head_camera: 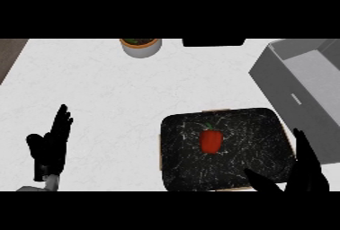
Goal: Pick the bell pepper from the tray and place it in the cardboard box
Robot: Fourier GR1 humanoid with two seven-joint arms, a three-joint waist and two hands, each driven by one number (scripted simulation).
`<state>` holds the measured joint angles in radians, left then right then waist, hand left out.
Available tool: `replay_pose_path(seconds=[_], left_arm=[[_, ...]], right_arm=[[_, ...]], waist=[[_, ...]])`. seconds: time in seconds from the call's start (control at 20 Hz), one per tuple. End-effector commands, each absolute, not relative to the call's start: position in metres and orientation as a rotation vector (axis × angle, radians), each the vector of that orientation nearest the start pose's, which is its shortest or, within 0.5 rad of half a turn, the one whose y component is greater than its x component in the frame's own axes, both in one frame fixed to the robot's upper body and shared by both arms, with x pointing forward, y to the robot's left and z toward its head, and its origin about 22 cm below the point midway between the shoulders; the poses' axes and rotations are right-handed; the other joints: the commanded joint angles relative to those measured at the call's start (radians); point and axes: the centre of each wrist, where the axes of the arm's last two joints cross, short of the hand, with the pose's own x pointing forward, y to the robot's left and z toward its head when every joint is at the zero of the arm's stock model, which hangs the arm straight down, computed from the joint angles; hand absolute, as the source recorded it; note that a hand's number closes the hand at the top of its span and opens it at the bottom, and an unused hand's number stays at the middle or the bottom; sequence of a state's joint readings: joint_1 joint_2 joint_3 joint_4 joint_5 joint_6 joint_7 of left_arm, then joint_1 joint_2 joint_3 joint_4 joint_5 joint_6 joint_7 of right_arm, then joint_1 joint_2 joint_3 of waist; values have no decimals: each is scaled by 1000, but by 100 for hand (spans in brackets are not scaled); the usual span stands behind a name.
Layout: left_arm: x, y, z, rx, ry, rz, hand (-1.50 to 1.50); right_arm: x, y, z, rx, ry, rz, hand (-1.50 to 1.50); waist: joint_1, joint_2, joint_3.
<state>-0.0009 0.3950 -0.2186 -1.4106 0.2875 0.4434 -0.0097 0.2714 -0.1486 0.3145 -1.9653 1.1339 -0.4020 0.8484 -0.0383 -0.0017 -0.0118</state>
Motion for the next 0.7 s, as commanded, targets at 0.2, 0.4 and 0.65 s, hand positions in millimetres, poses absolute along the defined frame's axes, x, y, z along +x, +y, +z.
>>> replay_pose_path(seconds=[0.2,0.4,0.65], left_arm=[[248,279,-25,311,-1391,45,0],[250,273,-23,316,-1399,50,0],[257,278,-20,296,-1403,36,0]], right_arm=[[176,-133,106,-1177,-862,302,-150],[186,-114,109,-1176,-754,347,-150],[196,-116,92,-1123,-627,401,-150]], waist=[[46,5,6],[63,7,8],[60,7,9]])
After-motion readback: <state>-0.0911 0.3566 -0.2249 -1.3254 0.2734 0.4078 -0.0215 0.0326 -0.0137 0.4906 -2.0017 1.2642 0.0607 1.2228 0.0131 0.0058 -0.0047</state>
